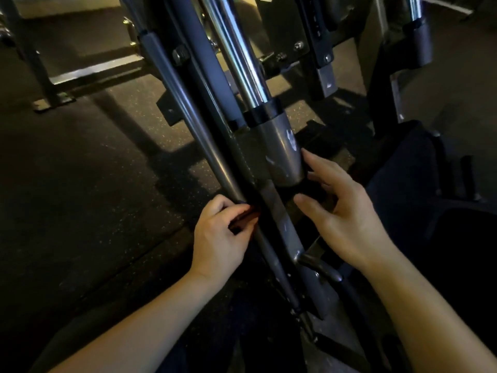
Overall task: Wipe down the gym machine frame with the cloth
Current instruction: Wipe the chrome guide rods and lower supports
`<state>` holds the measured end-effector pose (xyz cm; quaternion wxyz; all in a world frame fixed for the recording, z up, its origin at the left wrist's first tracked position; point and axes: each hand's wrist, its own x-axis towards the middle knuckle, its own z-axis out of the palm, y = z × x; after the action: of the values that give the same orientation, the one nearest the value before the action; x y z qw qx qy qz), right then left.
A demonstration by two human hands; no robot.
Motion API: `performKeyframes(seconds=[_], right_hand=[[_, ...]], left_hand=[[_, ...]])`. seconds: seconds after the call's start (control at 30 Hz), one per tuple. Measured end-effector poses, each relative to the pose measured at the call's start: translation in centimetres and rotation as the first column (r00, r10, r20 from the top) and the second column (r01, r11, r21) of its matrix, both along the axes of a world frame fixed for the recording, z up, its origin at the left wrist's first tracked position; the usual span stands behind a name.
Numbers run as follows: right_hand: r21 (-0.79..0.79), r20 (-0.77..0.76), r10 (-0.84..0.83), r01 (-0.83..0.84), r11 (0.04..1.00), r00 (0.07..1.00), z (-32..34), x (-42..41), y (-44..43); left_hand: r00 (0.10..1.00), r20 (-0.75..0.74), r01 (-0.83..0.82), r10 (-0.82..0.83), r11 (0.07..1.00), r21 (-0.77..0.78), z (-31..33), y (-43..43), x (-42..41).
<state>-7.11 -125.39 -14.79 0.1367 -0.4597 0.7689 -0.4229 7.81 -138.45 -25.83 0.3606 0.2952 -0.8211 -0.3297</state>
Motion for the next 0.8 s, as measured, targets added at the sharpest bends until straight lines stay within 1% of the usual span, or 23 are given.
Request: performKeyframes(seconds=[0.1, 0.2, 0.27, 0.3, 0.33, 0.4, 0.43, 0.53, 0.6, 0.67, 0.73, 0.8], right_hand=[[0.001, -0.039, -0.006, 0.006, 1.000, 0.999, -1.1, 0.6, 1.7], [-0.008, -0.108, -0.029, 0.028, 1.000, 0.994, -4.3, 1.2, 4.4], [0.029, -0.160, 0.025, -0.021, 0.999, 0.987, -6.0, 1.0, 5.3], [0.033, -0.192, 0.051, -0.046, 0.998, 0.980, -6.3, 0.8, 5.5], [0.017, -0.191, 0.061, -0.058, 0.998, 0.980, -6.3, 0.5, 5.5], [-0.029, -0.155, 0.044, -0.049, 0.998, 0.987, -6.1, -0.3, 5.2], [-0.024, -0.153, 0.041, -0.045, 0.999, 0.987, -6.3, -0.7, 5.2], [0.088, -0.222, 0.090, -0.072, 0.993, 0.971, -8.1, -1.5, 5.9], [0.147, -0.241, 0.156, -0.123, 0.981, 0.958, -9.4, -2.0, 6.1], [0.183, -0.242, 0.208, -0.167, 0.969, 0.948, -10.1, -2.4, 5.9], [0.211, -0.250, 0.248, -0.197, 0.957, 0.936, -10.5, -2.4, 5.4], [0.219, -0.263, 0.264, -0.208, 0.953, 0.928, -10.8, -2.3, 5.2]], left_hand=[[0.998, 0.054, -0.029, 0.032, 0.999, -0.046, 0.3, 0.6, 0.0], [0.997, 0.067, -0.028, 0.033, 0.998, -0.062, 0.3, 0.9, -0.1], [0.997, 0.068, -0.032, 0.036, 0.997, -0.066, -0.4, 1.5, -0.3], [0.996, 0.088, -0.007, 0.012, 0.999, -0.052, -1.0, 2.3, -0.4], [0.992, 0.128, 0.024, -0.019, 0.999, -0.032, -1.8, 3.4, -0.4], [0.956, 0.283, 0.080, -0.073, 0.997, -0.014, -3.4, 6.3, -0.2], [0.945, 0.321, 0.078, -0.066, 0.997, -0.023, -4.1, 7.7, -0.2], [0.956, 0.290, -0.041, 0.044, 0.999, -0.016, -3.9, 9.1, -0.4], [0.958, 0.247, -0.135, 0.145, 0.989, -0.060, -2.1, 8.0, -1.1], [0.950, 0.195, -0.225, 0.242, 0.968, -0.107, 0.1, 5.8, -1.7], [0.935, 0.166, -0.298, 0.313, 0.948, -0.109, 1.9, 3.9, -2.0], [0.924, 0.138, -0.344, 0.357, 0.932, -0.111, 2.3, 3.4, -2.2]])
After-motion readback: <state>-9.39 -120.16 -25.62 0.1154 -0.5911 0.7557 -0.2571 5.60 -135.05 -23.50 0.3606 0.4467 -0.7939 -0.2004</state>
